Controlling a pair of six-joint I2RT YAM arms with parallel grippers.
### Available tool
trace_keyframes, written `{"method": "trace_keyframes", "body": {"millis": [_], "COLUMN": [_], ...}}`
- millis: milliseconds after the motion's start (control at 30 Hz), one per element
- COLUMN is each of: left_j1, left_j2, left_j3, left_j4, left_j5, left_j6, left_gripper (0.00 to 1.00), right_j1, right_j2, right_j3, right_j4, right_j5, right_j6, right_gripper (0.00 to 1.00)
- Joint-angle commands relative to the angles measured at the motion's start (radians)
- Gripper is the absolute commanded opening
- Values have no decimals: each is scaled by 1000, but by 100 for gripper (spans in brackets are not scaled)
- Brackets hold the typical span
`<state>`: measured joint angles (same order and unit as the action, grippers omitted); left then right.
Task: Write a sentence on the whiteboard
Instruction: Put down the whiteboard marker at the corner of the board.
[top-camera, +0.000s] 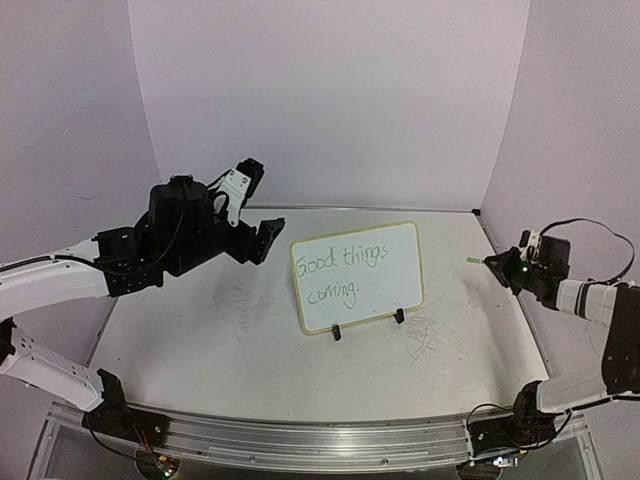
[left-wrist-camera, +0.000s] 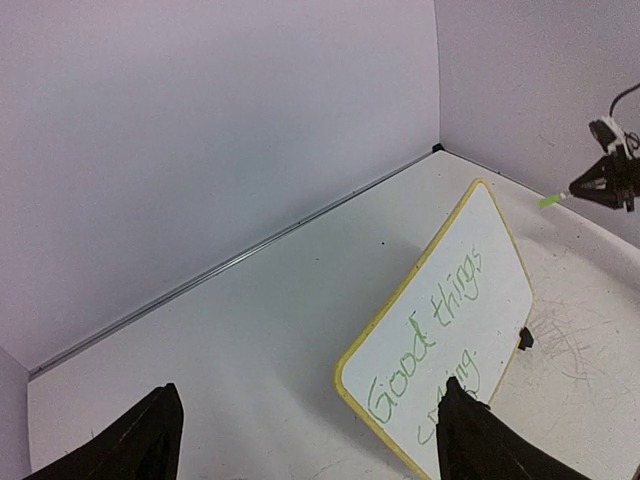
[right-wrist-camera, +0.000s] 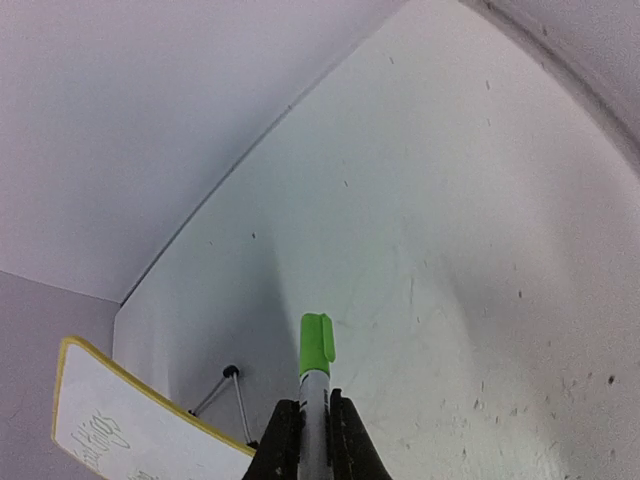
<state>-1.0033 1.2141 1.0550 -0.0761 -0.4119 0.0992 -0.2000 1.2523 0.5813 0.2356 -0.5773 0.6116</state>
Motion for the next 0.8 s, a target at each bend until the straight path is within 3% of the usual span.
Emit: {"method": "trace_keyframes", "body": {"millis": [0,200,467,700,767], "left_j1": [16,18,19,18,18], "left_j2": [1,2,-34,-45,-48], "left_j3": [33,34,54,120,138], "left_j4": [18,17,5,-16,-18], "left_j5": [-17,-17,-46,-75,-83], "left_j6": [-104,-111,-79,-22,-7], "left_gripper": [89,89,89,88,88], "right_j1": [8,8,8,16,18], "right_j2": [58,184,248,123,22], "right_j3": [-69,-174,-223,-189,-169], "right_j4": [233,412,454,142,7], "right_j5": [-76,-93,-58,104,173], "right_j6": [95,189,216,130,99], "right_gripper": [4,6,19,30,40]}}
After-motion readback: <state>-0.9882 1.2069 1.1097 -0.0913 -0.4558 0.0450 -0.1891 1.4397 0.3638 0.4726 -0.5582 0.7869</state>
